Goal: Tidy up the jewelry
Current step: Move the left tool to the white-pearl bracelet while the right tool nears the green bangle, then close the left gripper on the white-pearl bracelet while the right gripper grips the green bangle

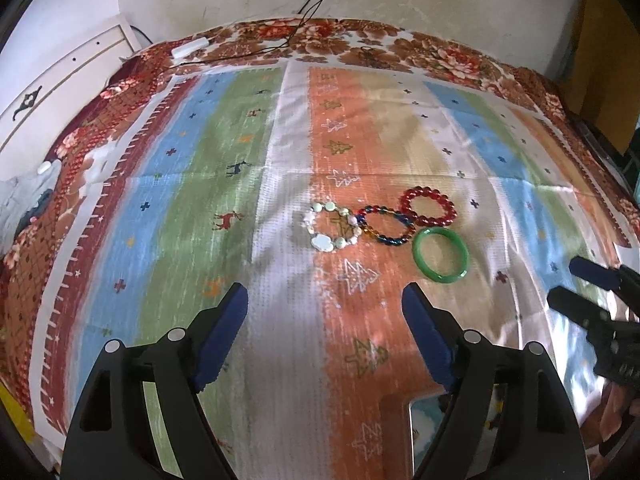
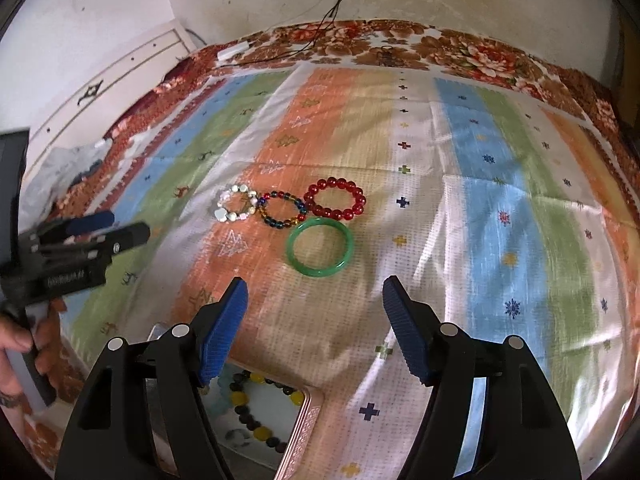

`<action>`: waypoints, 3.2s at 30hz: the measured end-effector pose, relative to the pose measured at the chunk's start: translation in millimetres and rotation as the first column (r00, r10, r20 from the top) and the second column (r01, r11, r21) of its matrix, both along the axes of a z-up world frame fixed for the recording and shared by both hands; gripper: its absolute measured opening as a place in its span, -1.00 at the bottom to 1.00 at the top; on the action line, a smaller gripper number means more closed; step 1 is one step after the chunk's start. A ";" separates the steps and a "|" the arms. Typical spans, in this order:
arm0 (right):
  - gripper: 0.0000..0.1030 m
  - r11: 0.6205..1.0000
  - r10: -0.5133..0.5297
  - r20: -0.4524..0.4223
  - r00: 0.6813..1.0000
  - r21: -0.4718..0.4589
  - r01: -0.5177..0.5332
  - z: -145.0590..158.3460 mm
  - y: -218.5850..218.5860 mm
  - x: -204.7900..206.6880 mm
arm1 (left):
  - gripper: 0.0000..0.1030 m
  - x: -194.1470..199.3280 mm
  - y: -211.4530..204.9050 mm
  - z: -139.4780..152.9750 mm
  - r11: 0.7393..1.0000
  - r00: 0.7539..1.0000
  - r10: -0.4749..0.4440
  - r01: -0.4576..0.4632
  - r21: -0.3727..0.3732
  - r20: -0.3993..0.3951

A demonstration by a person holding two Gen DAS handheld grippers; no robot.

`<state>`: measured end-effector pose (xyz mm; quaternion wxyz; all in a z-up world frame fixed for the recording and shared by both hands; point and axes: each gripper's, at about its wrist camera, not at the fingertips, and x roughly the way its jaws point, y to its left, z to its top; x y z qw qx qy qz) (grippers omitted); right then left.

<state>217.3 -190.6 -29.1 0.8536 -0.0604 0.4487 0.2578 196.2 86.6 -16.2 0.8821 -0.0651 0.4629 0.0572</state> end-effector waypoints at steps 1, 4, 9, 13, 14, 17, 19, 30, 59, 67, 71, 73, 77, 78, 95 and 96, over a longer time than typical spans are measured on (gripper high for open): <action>0.35 1.000 0.001 0.000 1.000 -0.001 -0.001 -0.2 0.5 0.4 | 0.53 2.2 1.2 -0.2 1.000 1.000 0.001 -0.001 0.000 0.000; 0.35 1.000 -0.005 0.013 1.000 -0.017 0.005 0.4 2.0 4.1 | 0.53 8.3 2.5 -0.4 1.000 1.000 0.001 -0.001 0.005 0.000; 0.35 0.999 -0.016 0.004 1.000 -0.036 0.016 -4.8 4.9 13.8 | 0.53 15.5 3.1 -1.8 1.000 1.000 -0.002 0.002 0.011 -0.003; 0.35 0.999 -0.016 -0.012 1.000 -0.042 0.016 -10.1 7.6 20.1 | 0.53 20.5 3.9 -3.2 1.000 1.000 -0.006 0.006 0.013 -0.007; 0.35 0.999 -0.017 -0.017 1.000 -0.042 0.017 -11.4 8.1 22.2 | 0.53 22.3 4.6 -4.4 1.000 1.000 -0.005 0.005 0.012 -0.010; 0.35 0.999 -0.020 -0.032 0.999 -0.039 0.019 -14.5 9.7 28.3 | 0.53 28.1 6.9 -8.1 1.000 1.000 -0.002 0.002 0.006 -0.023; 0.35 0.999 -0.021 -0.038 0.999 -0.038 0.020 -15.6 11.3 31.5 | 0.53 32.2 8.7 -10.7 1.000 1.000 0.000 0.000 0.004 -0.030; 0.35 0.998 -0.030 -0.076 0.997 -0.050 0.026 -28.2 18.7 51.3 | 0.53 62.2 17.1 -28.8 1.000 0.997 0.015 -0.016 -0.010 -0.082; 0.35 0.991 -0.046 -0.142 0.989 -0.131 0.027 -68.4 40.8 96.4 | 0.35 119.4 24.2 -74.8 1.000 0.983 -0.015 0.011 -0.025 -0.183; 0.35 0.987 -0.052 -0.175 0.983 -0.161 0.024 -87.2 44.9 111.0 | 0.19 129.1 25.8 -92.0 1.000 0.974 -0.015 0.008 -0.030 -0.227; 0.35 0.987 -0.045 -0.188 0.981 -0.162 0.014 -94.2 46.5 115.7 | 0.18 131.5 23.7 -96.6 0.999 0.974 -0.031 0.028 -0.017 -0.224; 0.35 0.984 -0.029 -0.182 0.983 -0.178 -0.004 -96.4 48.0 114.5 | 0.18 131.8 24.1 -97.5 0.999 0.974 -0.044 0.041 -0.015 -0.224; 0.34 0.980 -0.026 -0.175 0.984 -0.199 -0.009 -101.1 50.8 113.6 | 0.11 131.9 26.0 -99.1 0.999 0.973 -0.048 0.044 -0.020 -0.226; 0.30 0.980 -0.021 -0.174 0.985 -0.200 -0.015 -101.4 51.9 113.1 | 0.08 131.9 25.9 -99.6 0.999 0.973 -0.049 0.047 -0.015 -0.226; -0.85 0.977 -0.009 -0.164 0.986 -0.214 -0.027 -100.4 46.4 108.5 | -0.81 123.6 15.2 -95.8 0.980 0.958 -0.181 0.195 0.043 -0.220; -0.85 0.977 -0.015 -0.165 0.986 -0.210 -0.020 -100.0 45.8 108.3 | -0.81 123.2 16.5 -94.1 0.981 0.962 -0.171 0.186 0.049 -0.215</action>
